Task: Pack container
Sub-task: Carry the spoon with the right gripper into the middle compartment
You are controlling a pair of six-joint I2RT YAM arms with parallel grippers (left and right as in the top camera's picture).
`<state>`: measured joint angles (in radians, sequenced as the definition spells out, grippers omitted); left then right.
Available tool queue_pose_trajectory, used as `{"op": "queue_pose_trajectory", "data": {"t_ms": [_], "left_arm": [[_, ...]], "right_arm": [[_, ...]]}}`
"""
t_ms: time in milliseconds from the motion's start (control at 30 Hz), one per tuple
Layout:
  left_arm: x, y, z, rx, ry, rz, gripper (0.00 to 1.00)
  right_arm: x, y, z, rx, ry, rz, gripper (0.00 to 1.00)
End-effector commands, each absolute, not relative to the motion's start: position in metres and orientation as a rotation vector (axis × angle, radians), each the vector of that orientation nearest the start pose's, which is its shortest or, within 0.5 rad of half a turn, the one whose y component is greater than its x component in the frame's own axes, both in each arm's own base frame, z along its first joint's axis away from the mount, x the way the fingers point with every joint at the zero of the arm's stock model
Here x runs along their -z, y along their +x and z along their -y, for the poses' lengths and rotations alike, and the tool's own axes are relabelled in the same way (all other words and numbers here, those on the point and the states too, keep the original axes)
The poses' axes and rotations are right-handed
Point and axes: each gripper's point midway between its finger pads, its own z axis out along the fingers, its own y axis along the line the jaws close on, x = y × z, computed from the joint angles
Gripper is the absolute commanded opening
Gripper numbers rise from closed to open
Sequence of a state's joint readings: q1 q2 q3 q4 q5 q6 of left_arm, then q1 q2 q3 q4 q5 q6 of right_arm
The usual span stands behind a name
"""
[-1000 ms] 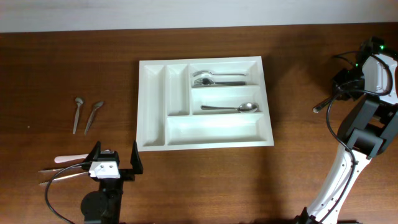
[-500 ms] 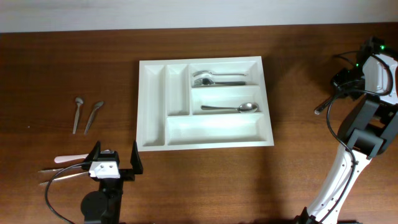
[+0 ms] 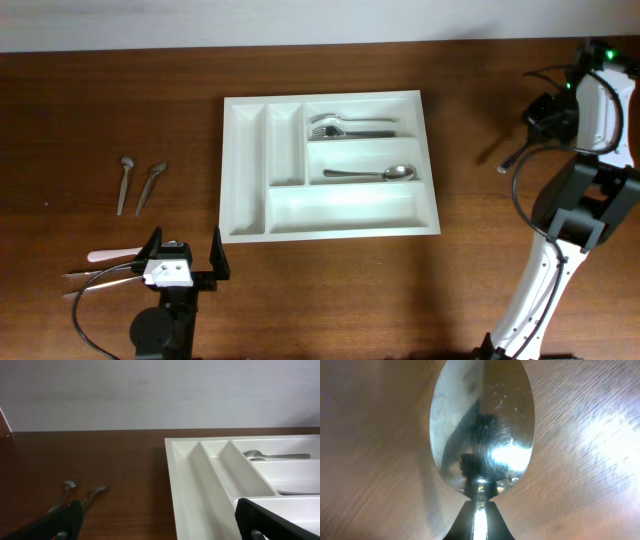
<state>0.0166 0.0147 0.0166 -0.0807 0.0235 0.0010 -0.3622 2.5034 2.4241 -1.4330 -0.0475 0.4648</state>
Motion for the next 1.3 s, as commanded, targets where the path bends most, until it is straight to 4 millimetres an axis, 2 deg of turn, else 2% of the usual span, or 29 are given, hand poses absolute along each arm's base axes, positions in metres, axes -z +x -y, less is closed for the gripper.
{"op": "queue_pose_trajectory", "data": {"t_ms": [0,167,300,467,733,833,967,1100,1267], "left_arm": [[-0.157,0.246,0.000,-0.001,0.021,-1.646,0.99],[-0.157,0.246,0.000,-0.001,0.021,-1.646,0.99],[-0.157,0.246,0.000,-0.001,0.021,-1.646,0.99],[-0.157,0.246,0.000,-0.001,0.021,-1.646,0.99],[-0.157,0.246,0.000,-0.001,0.021,-1.646,0.99],[-0.157,0.246,0.000,-0.001,0.021,-1.646,0.99],[-0.158,0.246,0.000,-0.001,0.021,-1.645,0.99],[-0.157,0.246,0.000,-0.001,0.021,-1.646,0.99],[-0.157,0.246,0.000,-0.001,0.021,-1.646,0.99]], "right_arm": [[-0.138,0.477,0.140,-0.105,1.078,-2.748,0.04],[-0.173,0.469,0.092,-0.170,0.985,-2.775,0.04],[-0.190,0.467,0.050,-0.257,1.010,-2.766,0.04],[-0.191,0.464,0.001,-0.308,1.091,-2.779,0.04],[-0.189,0.450,-0.072,-0.313,1.363,-2.744,0.04],[-0.189,0.447,-0.091,-0.303,1.508,-2.676,0.04],[-0.187,0.446,-0.113,-0.318,1.530,-2.668,0.05],[-0.181,0.439,-0.128,-0.302,1.616,-2.651,0.05],[-0.166,0.427,-0.142,-0.251,1.813,-2.601,0.08]]}}
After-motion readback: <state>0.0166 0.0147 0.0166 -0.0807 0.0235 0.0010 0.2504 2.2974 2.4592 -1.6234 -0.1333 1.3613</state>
